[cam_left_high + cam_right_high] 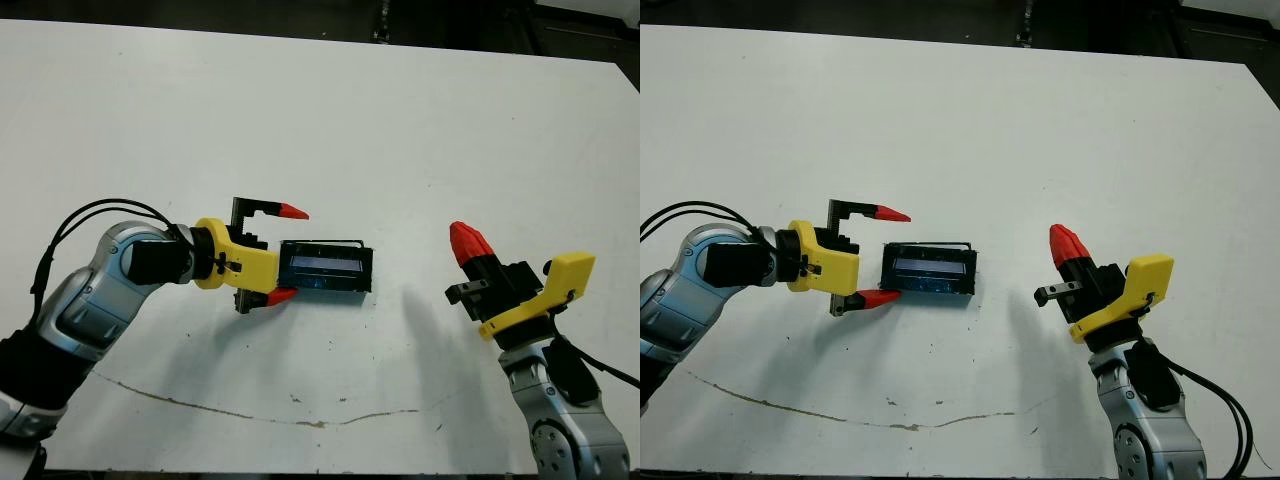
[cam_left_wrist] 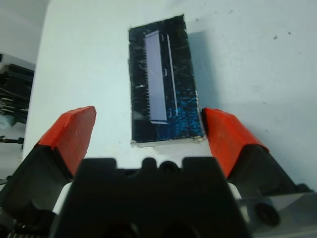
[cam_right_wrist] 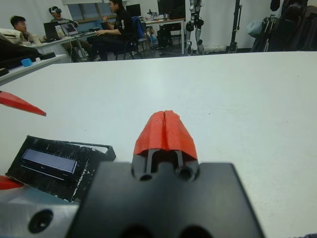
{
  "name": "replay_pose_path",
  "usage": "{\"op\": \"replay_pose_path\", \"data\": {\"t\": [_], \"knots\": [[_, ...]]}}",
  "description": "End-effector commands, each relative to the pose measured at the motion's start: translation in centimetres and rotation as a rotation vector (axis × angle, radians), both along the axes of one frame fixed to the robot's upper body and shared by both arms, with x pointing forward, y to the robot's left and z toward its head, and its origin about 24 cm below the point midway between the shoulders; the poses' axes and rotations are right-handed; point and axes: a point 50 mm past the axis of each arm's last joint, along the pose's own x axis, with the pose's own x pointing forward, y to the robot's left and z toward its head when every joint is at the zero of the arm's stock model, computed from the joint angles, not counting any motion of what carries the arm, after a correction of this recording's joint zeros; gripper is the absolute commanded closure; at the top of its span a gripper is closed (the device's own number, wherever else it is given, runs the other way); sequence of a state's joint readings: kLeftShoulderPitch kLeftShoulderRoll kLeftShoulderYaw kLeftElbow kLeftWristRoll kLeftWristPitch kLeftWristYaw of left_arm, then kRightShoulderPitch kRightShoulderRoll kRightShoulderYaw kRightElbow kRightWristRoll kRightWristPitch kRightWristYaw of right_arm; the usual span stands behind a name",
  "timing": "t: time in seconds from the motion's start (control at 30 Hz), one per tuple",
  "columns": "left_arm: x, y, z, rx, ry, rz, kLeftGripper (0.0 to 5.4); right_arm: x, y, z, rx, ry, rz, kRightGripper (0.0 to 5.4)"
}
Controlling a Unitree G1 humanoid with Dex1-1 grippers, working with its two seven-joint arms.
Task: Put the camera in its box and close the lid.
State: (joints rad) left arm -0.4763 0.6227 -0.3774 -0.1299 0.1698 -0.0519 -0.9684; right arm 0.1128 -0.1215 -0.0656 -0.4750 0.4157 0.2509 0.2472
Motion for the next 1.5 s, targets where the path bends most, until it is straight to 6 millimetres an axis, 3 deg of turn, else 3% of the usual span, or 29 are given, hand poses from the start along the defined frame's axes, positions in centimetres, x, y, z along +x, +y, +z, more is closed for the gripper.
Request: {"op": "replay_pose_path", "data": {"t": [0.03,0.43,0.53,0.83,1.5], "knots": [[0.22,-0.12,-0.14,0.021,0.018,-0.002,0.01,-0.1,-0.37,-0.15,-0.01,0.008,-0.019,5.4],[0.39,-0.25,-0.36,0.009,0.0,-0.011,0.01,-0.15,-0.38,-0.19,-0.01,0.012,-0.02,5.4],[0.39,-0.22,-0.45,-0.005,-0.002,-0.027,0.23,-0.17,-0.39,-0.18,-0.016,0.012,-0.024,5.4],[0.41,-0.09,-0.78,-0.066,0.018,-0.048,1.54,-0.15,-0.38,-0.12,-0.015,0.008,-0.026,5.4],[0.43,-0.11,-0.77,-0.019,0.028,-0.056,4.43,-0.16,-0.44,-0.13,-0.009,0.011,-0.018,5.4]]}}
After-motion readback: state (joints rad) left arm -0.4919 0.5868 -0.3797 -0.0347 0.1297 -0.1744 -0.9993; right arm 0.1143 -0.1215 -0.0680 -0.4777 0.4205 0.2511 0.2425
